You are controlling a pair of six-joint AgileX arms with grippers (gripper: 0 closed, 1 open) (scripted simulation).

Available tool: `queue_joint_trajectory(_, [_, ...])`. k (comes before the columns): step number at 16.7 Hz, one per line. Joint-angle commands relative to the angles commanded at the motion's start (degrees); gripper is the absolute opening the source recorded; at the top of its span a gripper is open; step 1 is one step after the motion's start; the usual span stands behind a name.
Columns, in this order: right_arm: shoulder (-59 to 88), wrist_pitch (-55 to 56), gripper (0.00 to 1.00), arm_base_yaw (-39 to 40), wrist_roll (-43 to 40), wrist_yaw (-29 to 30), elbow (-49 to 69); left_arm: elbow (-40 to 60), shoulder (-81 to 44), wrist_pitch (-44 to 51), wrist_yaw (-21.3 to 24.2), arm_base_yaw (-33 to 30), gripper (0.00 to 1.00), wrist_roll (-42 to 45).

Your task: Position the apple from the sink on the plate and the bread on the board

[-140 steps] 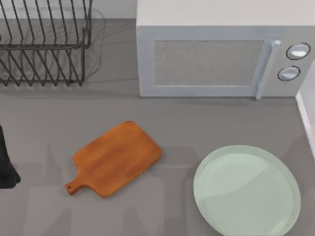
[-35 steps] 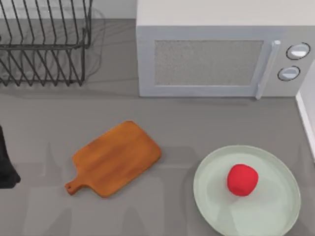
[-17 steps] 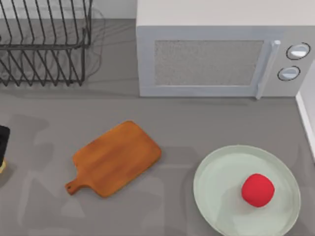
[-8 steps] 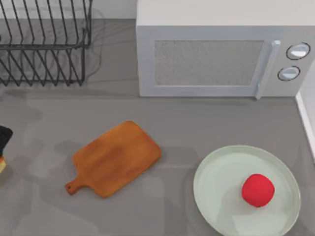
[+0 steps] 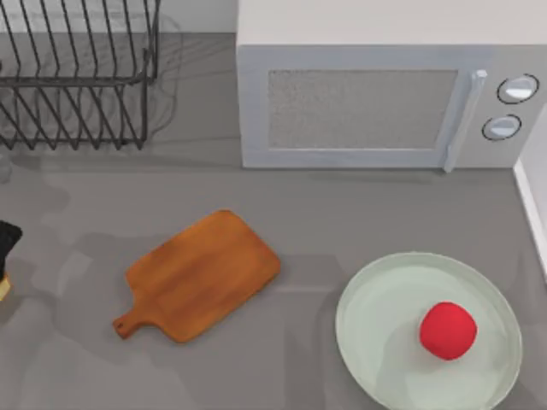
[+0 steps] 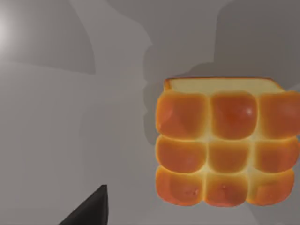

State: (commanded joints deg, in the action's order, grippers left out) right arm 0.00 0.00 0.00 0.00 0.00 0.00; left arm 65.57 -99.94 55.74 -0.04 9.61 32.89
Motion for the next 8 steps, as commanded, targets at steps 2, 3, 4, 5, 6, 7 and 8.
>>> queue_joint_trajectory(2, [0.0,0.0,1.0,0.0,0.0,0.0,0.0,-0.17,0.18,-0.12,0.0,-0.3,1.0,-0.06])
queue_joint_trajectory(3, [0.0,0.0,1.0,0.0,0.0,0.0,0.0,-0.33,0.02,-0.31,0.0,-0.26,1.0,-0.08])
queue_joint_trajectory(4, [0.0,0.0,1.0,0.0,0.0,0.0,0.0,-0.85,-0.44,-1.1,0.0,-0.19,1.0,-0.1])
queue_joint_trajectory(5, [0.0,0.0,1.0,0.0,0.0,0.0,0.0,-1.63,-1.15,-2.48,0.0,-0.13,1.0,-0.11])
queue_joint_trajectory(6, [0.0,0.0,1.0,0.0,0.0,0.0,0.0,-2.62,-2.08,-4.46,0.01,-0.06,1.0,-0.08])
queue_joint_trajectory(7, [0.0,0.0,1.0,0.0,0.0,0.0,0.0,-3.74,-3.14,-7.03,0.01,-0.05,1.0,-0.01])
queue_joint_trajectory(8, [0.0,0.0,1.0,0.0,0.0,0.0,0.0,-4.94,-4.25,-9.86,0.01,-0.02,1.0,0.05])
